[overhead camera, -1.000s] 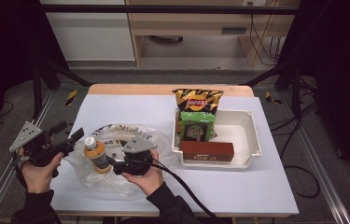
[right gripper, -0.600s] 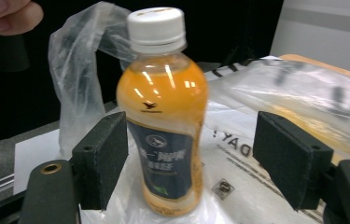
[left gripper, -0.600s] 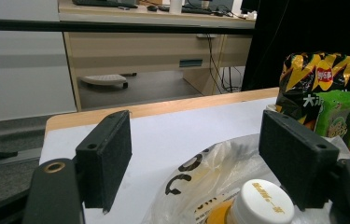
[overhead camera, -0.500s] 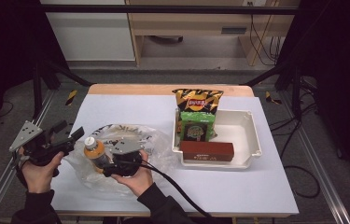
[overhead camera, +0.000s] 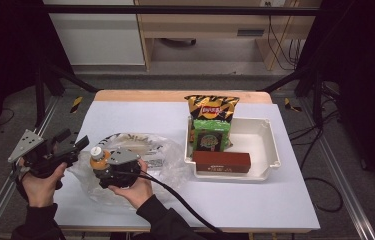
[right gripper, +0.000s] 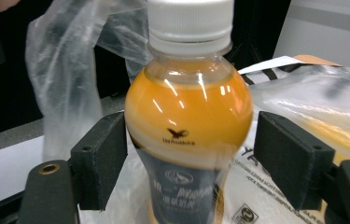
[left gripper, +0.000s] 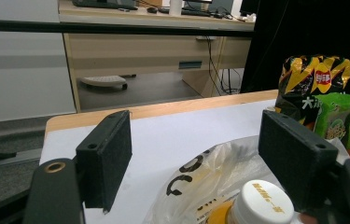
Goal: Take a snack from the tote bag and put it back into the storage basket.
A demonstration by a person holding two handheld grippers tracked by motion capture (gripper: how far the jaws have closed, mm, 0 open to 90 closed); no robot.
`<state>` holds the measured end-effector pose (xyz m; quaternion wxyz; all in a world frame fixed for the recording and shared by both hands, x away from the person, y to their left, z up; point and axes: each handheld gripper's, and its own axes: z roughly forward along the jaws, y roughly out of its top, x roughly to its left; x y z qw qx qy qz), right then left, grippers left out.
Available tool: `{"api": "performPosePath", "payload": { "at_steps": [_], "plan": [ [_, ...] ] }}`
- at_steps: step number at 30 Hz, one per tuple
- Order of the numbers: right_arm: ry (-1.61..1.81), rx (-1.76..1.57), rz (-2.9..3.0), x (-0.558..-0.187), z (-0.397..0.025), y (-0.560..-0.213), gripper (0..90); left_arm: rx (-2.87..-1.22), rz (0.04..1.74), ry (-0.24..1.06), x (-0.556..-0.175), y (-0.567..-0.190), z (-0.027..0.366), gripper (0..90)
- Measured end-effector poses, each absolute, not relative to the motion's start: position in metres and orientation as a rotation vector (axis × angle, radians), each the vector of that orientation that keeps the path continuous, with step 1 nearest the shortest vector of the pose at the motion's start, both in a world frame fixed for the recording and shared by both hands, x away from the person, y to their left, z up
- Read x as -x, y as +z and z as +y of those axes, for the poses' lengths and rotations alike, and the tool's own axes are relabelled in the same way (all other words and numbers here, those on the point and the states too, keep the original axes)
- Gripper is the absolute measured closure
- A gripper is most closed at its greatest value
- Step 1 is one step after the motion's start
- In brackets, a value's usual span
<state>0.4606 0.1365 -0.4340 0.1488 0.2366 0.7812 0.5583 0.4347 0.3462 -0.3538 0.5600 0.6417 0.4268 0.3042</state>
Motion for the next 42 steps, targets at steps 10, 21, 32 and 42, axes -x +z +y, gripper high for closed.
{"api": "performPosePath", "payload": {
  "at_steps": [10,21,32,42],
  "plan": [
    [1.595,-0.689,2.249,-0.464,0.147,-0.436,30.0,-1.510,1.005,0.717,-0.435,-0.354,0.346,25.4],
    [1.563,-0.693,2.241,-0.461,0.147,-0.434,31.2,-1.491,1.013,0.719,-0.433,-0.353,0.350,26.0],
    [1.585,-0.688,2.178,-0.454,0.123,-0.409,31.3,-1.482,1.019,0.725,-0.432,-0.352,0.353,26.4],
    [1.581,-0.733,2.121,-0.452,0.084,-0.391,31.3,-1.491,1.023,0.725,-0.433,-0.354,0.350,26.4]
  ]
}}
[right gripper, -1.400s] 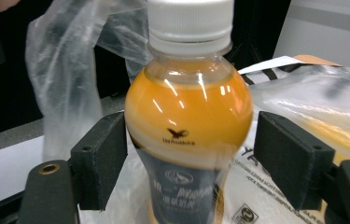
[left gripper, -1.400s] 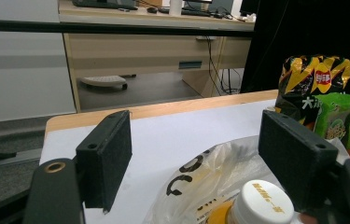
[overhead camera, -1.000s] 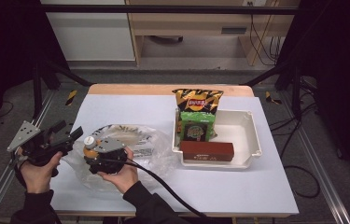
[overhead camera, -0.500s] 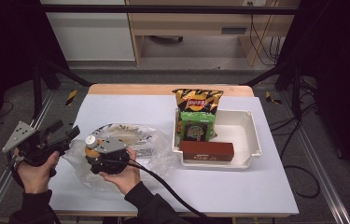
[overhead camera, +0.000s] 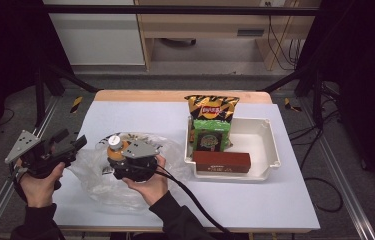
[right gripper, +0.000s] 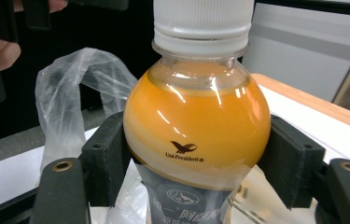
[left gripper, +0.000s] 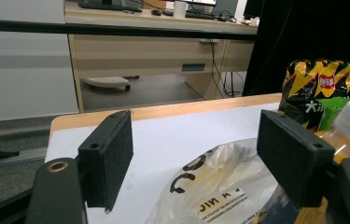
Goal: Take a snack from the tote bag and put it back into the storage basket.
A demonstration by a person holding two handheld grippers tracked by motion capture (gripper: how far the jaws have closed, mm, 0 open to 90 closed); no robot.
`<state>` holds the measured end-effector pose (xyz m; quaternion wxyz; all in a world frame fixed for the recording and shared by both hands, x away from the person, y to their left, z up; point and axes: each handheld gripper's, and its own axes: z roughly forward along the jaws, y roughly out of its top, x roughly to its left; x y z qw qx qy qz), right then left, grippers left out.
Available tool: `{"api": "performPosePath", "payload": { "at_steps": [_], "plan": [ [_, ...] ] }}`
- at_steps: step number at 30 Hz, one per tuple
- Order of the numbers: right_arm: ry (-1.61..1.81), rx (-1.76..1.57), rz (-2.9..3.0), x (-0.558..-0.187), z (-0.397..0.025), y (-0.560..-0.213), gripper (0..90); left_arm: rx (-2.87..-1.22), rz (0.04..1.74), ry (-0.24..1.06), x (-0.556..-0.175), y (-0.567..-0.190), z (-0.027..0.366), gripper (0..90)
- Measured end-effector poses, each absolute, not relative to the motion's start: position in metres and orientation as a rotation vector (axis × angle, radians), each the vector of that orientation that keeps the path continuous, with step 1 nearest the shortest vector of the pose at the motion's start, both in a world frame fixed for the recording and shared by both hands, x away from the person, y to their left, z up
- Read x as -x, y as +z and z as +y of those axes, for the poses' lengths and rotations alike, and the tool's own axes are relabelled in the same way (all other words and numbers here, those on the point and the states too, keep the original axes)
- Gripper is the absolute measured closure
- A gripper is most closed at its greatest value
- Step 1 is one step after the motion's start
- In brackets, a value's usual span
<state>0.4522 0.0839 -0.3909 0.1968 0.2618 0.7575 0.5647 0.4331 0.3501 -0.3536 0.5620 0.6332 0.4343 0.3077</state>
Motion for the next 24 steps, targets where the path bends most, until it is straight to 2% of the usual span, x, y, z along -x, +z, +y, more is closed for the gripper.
{"api": "performPosePath", "payload": {
  "at_steps": [24],
  "plan": [
    [1.579,-0.788,2.030,-0.436,0.006,-0.362,31.4,-1.539,0.999,0.725,-0.433,-0.357,0.332,26.4]
  ]
}}
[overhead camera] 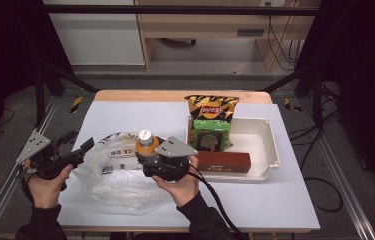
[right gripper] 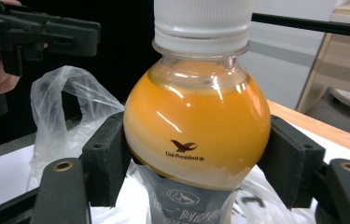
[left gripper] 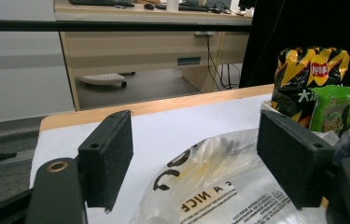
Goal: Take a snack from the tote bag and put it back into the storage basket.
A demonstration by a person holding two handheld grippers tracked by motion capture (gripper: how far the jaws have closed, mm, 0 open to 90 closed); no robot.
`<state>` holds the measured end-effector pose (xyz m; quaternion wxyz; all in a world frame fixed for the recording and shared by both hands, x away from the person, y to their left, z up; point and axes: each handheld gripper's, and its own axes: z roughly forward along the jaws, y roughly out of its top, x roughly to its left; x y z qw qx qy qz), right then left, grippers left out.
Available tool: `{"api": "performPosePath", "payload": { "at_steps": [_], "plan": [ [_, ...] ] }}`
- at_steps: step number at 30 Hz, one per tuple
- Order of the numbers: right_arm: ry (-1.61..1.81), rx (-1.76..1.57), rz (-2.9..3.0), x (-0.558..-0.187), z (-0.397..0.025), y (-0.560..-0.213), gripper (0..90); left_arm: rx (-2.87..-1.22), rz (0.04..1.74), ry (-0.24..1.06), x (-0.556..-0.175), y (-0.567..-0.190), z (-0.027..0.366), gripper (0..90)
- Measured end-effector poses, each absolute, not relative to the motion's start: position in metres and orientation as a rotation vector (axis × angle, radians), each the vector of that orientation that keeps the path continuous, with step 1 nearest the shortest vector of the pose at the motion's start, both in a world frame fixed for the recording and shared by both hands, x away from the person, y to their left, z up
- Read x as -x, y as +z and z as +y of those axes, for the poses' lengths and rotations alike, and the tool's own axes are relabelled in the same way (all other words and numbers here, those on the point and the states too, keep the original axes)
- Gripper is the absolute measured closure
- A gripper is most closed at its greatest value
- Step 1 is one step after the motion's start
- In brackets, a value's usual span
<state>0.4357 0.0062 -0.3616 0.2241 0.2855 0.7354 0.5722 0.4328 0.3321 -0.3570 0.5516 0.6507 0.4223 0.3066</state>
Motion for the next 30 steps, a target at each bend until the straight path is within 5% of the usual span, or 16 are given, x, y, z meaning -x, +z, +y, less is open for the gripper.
{"api": "performPosePath", "payload": {
  "at_steps": [30],
  "plan": [
    [1.466,-0.919,1.883,-0.436,-0.099,-0.342,31.4,-1.578,0.973,0.723,-0.430,-0.360,0.315,26.4]
  ]
}}
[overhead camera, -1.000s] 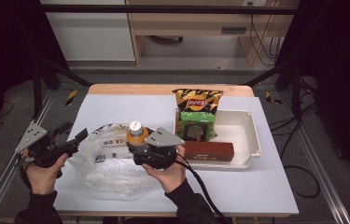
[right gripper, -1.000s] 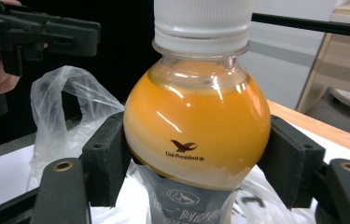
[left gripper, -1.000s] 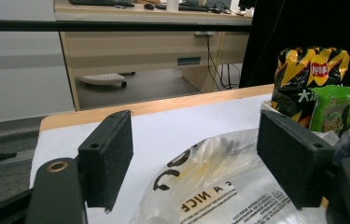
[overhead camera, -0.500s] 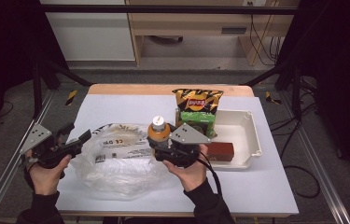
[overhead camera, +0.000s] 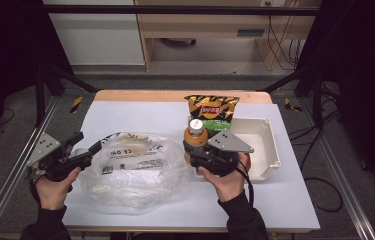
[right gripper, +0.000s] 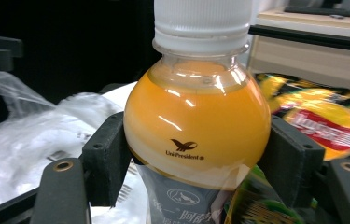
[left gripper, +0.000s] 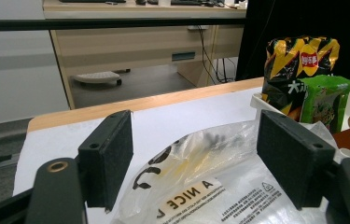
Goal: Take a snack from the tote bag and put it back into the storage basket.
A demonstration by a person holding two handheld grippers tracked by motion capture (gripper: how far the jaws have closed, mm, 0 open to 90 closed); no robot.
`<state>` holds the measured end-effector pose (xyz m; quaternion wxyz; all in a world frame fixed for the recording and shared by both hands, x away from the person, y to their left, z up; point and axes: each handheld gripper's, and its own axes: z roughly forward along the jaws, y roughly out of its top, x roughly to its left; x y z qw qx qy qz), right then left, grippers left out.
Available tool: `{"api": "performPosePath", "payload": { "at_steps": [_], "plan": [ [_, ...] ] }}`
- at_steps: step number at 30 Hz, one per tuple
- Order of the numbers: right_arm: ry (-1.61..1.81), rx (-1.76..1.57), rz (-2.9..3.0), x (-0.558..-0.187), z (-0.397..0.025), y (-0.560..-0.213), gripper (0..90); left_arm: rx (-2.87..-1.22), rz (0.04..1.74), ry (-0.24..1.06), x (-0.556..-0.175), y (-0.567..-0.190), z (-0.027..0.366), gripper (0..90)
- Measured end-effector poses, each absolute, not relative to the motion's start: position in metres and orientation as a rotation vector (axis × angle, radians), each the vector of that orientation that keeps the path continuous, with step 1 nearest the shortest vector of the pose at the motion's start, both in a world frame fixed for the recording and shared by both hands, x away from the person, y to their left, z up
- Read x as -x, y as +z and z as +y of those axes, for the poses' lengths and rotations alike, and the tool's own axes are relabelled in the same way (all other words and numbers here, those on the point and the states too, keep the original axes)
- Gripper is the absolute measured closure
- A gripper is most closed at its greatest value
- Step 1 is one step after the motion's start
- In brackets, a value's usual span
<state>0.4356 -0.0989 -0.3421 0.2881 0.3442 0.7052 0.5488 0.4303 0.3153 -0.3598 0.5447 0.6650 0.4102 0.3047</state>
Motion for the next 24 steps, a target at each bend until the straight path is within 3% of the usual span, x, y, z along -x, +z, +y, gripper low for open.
{"api": "performPosePath", "payload": {
  "at_steps": [24],
  "plan": [
    [1.338,-1.107,1.750,-0.443,-0.198,-0.362,31.4,-1.600,0.970,0.721,-0.432,-0.364,0.309,26.4]
  ]
}}
